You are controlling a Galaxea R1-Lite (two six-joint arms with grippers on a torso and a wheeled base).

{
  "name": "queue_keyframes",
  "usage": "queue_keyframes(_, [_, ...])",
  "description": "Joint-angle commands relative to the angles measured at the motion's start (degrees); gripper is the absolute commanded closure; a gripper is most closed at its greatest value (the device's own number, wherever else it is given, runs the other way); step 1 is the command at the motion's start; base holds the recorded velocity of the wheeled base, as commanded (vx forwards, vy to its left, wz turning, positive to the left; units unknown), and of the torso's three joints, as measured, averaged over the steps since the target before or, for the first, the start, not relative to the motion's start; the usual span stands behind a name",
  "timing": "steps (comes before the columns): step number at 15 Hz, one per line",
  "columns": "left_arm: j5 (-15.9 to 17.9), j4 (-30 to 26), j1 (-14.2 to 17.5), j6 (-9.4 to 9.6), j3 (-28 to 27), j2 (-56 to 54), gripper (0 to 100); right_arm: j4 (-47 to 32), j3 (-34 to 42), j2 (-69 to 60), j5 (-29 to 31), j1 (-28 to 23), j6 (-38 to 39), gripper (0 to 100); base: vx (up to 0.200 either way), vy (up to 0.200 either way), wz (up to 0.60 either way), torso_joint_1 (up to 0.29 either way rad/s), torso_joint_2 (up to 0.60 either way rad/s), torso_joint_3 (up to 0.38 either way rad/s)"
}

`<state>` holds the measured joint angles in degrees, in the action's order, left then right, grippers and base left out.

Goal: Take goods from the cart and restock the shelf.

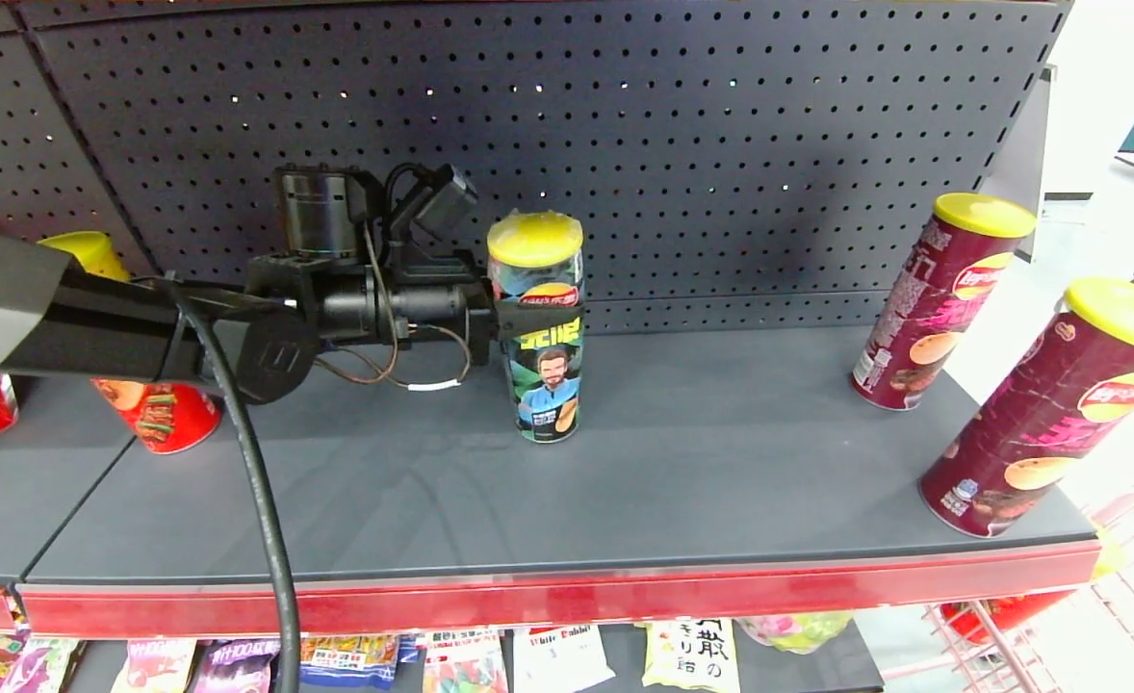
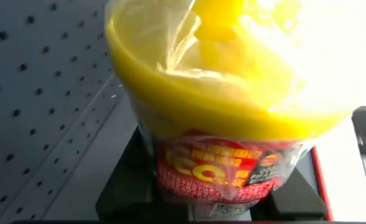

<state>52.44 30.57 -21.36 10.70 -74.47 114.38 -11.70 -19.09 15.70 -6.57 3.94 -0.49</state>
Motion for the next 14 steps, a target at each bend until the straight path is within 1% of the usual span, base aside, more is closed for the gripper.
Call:
queue_keyframes(1, [2.40,-0.25,-1.14,-0.16,1.79,-2.94,100,0.01,-0.16,0.03,-0.02,0.02,0.14,100,0.000,0.000,0.00,0.000,0.00,0.000])
queue_keyframes(3, [3.10,-0.34,-3.95,-0.24,5.13,-5.40,100,0.01,-0.16,0.12,-0.11,0.02,0.14,100,0.000,0.000,0.00,0.000,0.00,0.000])
queue_keyframes(4, [3.19,-0.16,-5.98,-0.60,7.32,-6.28,100,0.01,-0.25,0.21,-0.20,0.11,0.14,100,0.000,0.000,0.00,0.000,0.00,0.000])
queue_keyframes(6, [3.28,0.28,-6.68,-0.16,8.64,-6.19,100,0.01,-0.68,0.21,-0.11,0.02,0.14,100,0.000,0.000,0.00,0.000,0.00,0.000])
queue_keyframes(9, [3.37,0.28,-7.47,-0.24,9.52,-7.07,100,0.01,-0.77,0.12,-0.11,0.11,0.14,100,0.000,0.000,0.00,0.000,0.00,0.000])
queue_keyframes(14, [5.74,0.36,-7.73,-0.07,12.95,-8.39,100,0.01,-1.04,0.12,-0.20,0.11,0.14,100,0.000,0.000,0.00,0.000,0.00,0.000])
